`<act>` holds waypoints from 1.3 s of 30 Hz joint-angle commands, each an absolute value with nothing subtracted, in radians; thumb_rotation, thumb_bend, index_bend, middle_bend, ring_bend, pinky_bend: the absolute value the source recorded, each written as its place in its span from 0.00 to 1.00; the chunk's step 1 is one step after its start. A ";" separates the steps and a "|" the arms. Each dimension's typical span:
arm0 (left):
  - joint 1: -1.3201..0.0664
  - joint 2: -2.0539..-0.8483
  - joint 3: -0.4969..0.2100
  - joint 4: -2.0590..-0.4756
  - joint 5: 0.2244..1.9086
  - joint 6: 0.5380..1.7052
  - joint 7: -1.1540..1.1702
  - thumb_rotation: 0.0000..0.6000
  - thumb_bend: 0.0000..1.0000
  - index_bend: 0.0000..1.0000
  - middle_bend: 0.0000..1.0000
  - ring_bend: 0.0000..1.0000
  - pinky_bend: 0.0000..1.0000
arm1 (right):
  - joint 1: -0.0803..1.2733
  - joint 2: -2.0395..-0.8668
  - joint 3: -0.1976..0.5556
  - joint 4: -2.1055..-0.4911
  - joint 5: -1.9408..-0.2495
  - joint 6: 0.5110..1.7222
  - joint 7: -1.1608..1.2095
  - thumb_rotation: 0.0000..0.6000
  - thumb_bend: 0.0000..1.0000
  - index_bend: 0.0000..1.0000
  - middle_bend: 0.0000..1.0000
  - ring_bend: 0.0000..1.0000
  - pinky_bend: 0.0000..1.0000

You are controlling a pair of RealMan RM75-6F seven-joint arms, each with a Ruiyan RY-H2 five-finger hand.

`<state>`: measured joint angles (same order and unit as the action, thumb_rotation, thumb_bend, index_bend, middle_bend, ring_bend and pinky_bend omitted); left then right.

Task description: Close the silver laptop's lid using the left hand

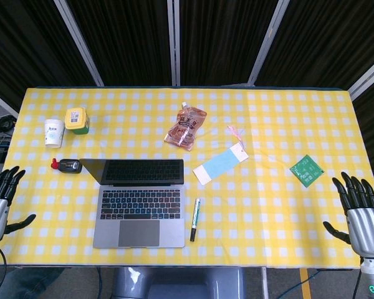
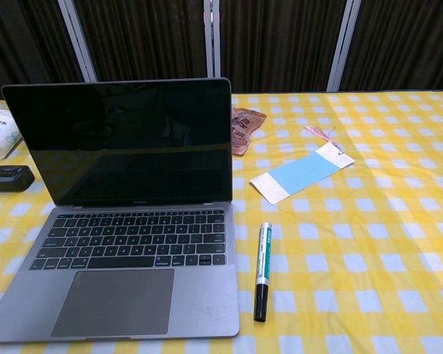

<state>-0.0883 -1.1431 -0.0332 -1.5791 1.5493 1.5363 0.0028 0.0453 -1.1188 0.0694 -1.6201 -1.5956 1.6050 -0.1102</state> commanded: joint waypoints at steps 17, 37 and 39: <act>-0.280 -1.055 -0.142 -1.817 1.447 1.283 0.108 1.00 1.00 0.00 0.00 0.00 0.00 | 0.053 -1.107 0.080 -1.636 -1.544 1.560 -0.123 1.00 0.00 0.00 0.00 0.00 0.00; -0.696 -1.078 -0.299 -1.825 1.103 0.798 0.137 1.00 1.00 0.23 0.20 0.26 0.29 | 0.068 -1.122 0.096 -1.615 -1.469 1.507 -0.163 1.00 0.00 0.00 0.00 0.00 0.00; -0.704 -1.079 -0.293 -1.819 1.093 0.788 0.131 1.00 1.00 0.24 0.23 0.29 0.31 | 0.068 -1.122 0.097 -1.615 -1.467 1.507 -0.163 1.00 0.00 0.00 0.00 0.00 0.00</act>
<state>-0.7000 -1.0774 -0.2960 -1.8223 1.0970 0.7918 0.1345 0.0679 -1.1218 0.0966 -1.6153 -1.4665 1.5072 -0.1633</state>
